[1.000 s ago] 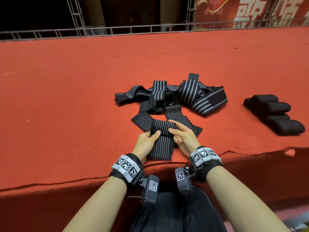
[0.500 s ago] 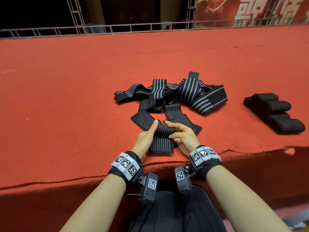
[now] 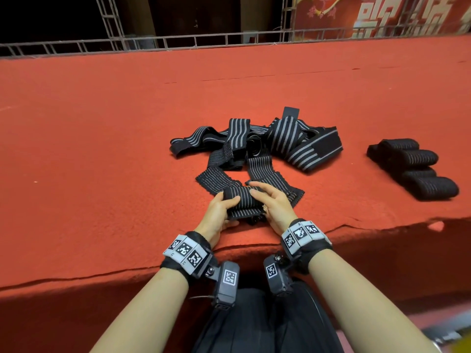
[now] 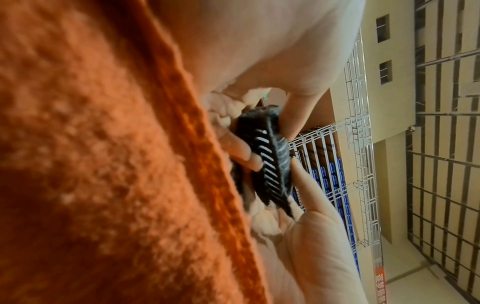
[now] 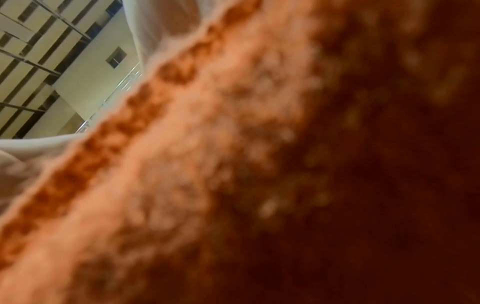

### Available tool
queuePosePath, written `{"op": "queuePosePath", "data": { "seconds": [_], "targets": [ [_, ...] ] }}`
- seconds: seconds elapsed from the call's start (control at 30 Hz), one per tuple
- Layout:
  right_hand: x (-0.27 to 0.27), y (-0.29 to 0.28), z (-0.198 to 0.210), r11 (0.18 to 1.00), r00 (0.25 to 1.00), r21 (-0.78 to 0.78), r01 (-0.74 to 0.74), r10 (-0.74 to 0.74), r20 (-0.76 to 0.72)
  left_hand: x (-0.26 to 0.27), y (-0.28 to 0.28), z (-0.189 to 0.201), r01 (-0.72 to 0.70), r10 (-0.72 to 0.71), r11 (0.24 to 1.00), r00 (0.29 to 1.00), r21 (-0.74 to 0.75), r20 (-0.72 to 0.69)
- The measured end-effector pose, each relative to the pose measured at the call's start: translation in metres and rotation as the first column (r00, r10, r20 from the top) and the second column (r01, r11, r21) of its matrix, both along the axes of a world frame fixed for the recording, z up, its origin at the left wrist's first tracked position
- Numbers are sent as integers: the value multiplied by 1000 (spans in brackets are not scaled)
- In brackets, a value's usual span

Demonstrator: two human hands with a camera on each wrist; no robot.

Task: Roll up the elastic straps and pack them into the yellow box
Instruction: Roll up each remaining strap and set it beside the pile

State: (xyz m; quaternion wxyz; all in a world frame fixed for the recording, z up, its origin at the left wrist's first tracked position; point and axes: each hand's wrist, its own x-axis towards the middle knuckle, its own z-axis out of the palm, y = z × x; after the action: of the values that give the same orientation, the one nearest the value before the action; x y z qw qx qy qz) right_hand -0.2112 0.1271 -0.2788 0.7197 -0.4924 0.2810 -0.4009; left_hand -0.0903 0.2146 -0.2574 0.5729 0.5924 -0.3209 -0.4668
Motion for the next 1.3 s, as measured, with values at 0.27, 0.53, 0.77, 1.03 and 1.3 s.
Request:
{"op": "queuePosePath", "data": {
  "seconds": [0.27,0.53,0.77,1.03,1.3],
  "targets": [
    [-6,0,3,997,998,46,-57,55,44,3,2,5,-10,15,999,991,39,-133],
    [-16,3,26,998,1000,-60,-25,24,-11,-6,-11,38,-51,98,988,937,147,-336],
    [-77,-36,73,984,982,-104,147,-158,-106,-67,-60,75,61,-19,994,910,89,-414],
    [-200,-91,109,875,853,-25,483,-477,-211,-196,-155,85,170,-143,985,913,40,-381],
    [-303,-144,118,729,659,-5,685,-622,-422,-308,-215,86,287,-217,944,910,162,-352]
  ]
}}
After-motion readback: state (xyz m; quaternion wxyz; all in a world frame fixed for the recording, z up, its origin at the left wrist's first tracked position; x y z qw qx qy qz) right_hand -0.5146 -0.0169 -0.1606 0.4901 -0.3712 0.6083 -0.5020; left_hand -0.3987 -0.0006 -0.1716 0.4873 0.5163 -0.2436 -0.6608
